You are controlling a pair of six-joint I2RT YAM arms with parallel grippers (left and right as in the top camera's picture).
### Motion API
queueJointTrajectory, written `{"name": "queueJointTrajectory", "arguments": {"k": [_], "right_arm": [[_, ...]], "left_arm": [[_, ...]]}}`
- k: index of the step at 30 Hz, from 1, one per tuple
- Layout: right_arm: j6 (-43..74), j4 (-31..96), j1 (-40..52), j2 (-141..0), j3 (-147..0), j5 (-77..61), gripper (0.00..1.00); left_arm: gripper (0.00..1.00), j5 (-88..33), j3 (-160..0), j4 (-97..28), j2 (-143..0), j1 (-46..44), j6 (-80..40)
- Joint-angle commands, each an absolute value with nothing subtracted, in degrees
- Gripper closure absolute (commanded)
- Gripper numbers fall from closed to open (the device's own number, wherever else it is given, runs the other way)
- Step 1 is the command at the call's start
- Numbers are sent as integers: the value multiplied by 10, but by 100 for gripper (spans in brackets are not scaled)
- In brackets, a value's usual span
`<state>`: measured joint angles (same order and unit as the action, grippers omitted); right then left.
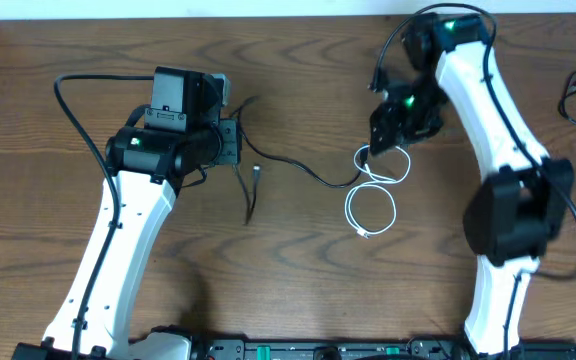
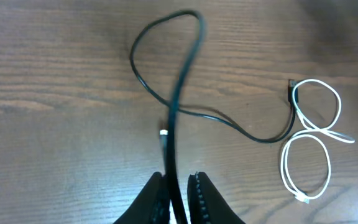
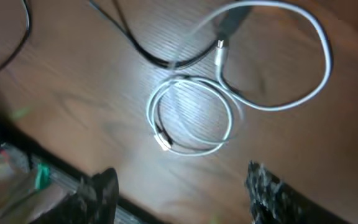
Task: Untangle cables
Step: 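Reach the right gripper to the white cable coil and grasp it, then carry the white cable with the right gripper to the far right edge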
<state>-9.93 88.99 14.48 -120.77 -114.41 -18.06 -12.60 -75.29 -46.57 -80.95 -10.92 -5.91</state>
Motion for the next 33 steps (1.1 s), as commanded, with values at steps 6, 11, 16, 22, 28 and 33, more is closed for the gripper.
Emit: {"name": "queueJointTrajectory", "arguments": {"k": [6, 11, 16, 22, 28, 33], "right_arm": [[-176, 651, 201, -1107, -837, -144, 34], [-176, 581, 200, -1111, -787, -143, 34], [-109, 560, 219, -1112, -781, -160, 40], [158, 536, 279, -1112, -765, -118, 52], [403, 516, 347, -1123, -755, 51, 55], [418, 500, 365, -1151, -754, 52, 63]], "left_arm": [[83, -129, -755, -467, -812, -107, -53], [83, -129, -755, -467, -812, -107, -53], [83, -129, -755, -467, -812, -107, -53], [83, -129, -755, -466, -812, -107, -53], [83, -129, -755, -462, -812, -107, -53], [83, -128, -755, -462, -812, -107, -53]]}}
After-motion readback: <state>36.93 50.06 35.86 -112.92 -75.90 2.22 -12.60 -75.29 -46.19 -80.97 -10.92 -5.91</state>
